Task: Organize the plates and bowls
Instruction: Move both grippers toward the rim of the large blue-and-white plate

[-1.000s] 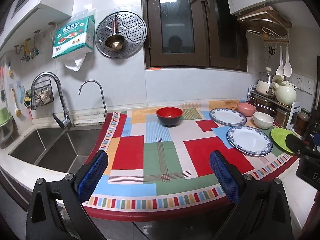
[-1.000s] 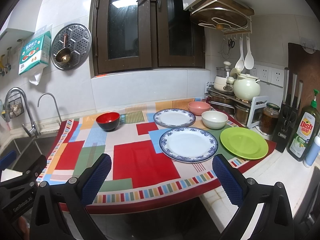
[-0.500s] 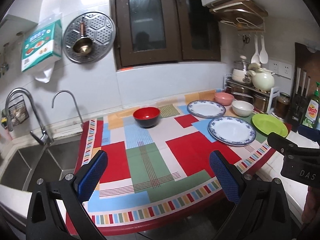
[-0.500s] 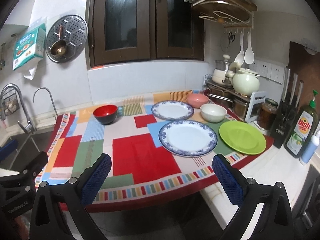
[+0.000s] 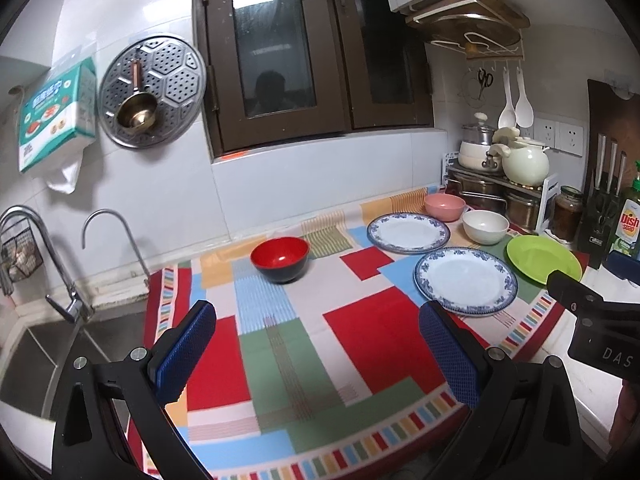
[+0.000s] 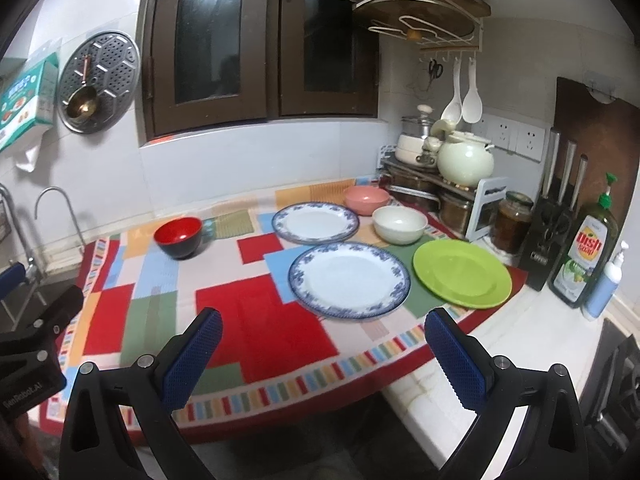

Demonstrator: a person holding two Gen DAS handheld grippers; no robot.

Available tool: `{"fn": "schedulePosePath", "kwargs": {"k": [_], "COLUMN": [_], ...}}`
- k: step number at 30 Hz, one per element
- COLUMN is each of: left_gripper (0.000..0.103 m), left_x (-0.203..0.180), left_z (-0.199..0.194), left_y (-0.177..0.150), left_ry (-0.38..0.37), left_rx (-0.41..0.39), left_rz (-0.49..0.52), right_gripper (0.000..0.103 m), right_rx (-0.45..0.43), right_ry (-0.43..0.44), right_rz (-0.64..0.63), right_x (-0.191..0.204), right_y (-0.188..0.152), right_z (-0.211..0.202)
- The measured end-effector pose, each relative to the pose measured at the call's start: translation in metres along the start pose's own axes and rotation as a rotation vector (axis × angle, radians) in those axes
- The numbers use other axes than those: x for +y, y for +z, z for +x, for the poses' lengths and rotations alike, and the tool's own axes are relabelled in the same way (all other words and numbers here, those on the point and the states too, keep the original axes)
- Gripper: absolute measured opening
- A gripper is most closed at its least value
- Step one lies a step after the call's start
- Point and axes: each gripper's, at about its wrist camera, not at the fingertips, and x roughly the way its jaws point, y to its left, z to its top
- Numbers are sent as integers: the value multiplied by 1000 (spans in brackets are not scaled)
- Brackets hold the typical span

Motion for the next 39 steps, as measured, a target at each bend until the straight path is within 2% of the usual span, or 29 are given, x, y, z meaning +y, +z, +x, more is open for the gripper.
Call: {"fn": "schedulePosePath", "kwargs": {"k": [10,17,29,34,39], "left_gripper": [103,103,103,103,101], "left_x": [-30,-59,-113,-128,-144], "left_z": [67,119,199,223,253], "left_y": [36,50,50,49,45], "left_ry": [-13,-25,-41,-92,-143], "left_rx": [9,62,196,210,264], "left_rz": [59,106,198,242,292], "right_gripper": [102,102,102,99,94], "right_rx": [15,76,212,267,316], "right_ry": [-7,-26,-27,-47,-83], "right_rz": [38,79,141,182,212], "right_x": [-19,-40,-84,-98,-105], "right_y": [30,40,32,26,17], "right_z": [60,113,197,223,244]}}
